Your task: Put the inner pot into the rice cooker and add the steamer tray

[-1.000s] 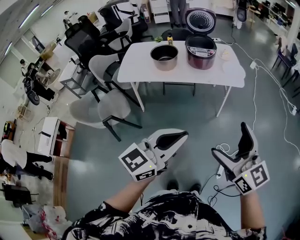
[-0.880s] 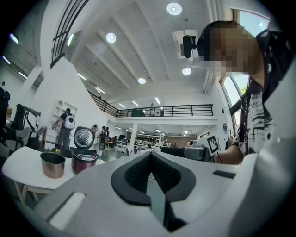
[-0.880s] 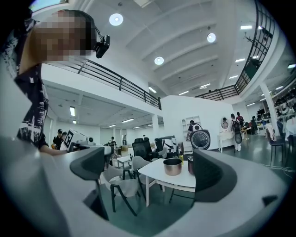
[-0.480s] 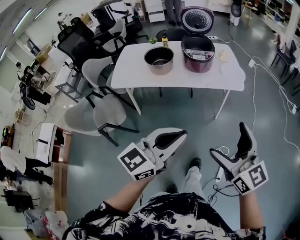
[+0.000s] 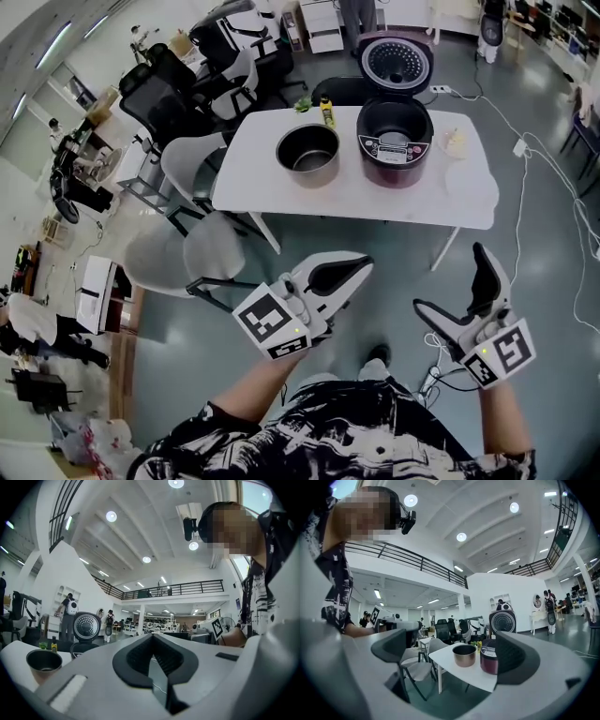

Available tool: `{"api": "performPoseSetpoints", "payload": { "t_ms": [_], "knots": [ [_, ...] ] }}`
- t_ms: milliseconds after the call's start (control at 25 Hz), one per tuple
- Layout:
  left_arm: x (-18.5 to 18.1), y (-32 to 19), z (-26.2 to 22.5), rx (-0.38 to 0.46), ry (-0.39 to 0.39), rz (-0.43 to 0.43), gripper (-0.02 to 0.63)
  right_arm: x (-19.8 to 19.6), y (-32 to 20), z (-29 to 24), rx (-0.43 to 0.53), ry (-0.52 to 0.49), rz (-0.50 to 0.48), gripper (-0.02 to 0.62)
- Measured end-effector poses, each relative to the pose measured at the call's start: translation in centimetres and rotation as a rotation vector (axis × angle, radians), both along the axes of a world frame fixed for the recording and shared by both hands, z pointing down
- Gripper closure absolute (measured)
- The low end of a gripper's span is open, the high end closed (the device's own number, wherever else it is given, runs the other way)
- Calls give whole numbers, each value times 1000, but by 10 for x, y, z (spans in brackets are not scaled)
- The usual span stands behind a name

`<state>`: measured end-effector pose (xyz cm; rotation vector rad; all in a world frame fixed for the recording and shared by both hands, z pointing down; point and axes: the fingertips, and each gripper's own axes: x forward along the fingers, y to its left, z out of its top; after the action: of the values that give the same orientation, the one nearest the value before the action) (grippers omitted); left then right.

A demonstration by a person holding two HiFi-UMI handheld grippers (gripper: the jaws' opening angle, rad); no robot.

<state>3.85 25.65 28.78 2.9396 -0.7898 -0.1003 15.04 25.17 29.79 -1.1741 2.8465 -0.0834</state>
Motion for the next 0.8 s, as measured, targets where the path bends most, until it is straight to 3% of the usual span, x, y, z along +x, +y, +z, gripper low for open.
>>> {"api": "performPoseSetpoints", "payload": {
  "t_ms": [400, 800],
  "knots": [
    [-4, -123, 13, -21, -2, -50, 601, 2, -132, 16, -34, 0, -18, 48],
    [-37, -284, 21, -19, 26, 21, 601, -44, -287, 6, -20, 51, 16, 48]
  ]
}}
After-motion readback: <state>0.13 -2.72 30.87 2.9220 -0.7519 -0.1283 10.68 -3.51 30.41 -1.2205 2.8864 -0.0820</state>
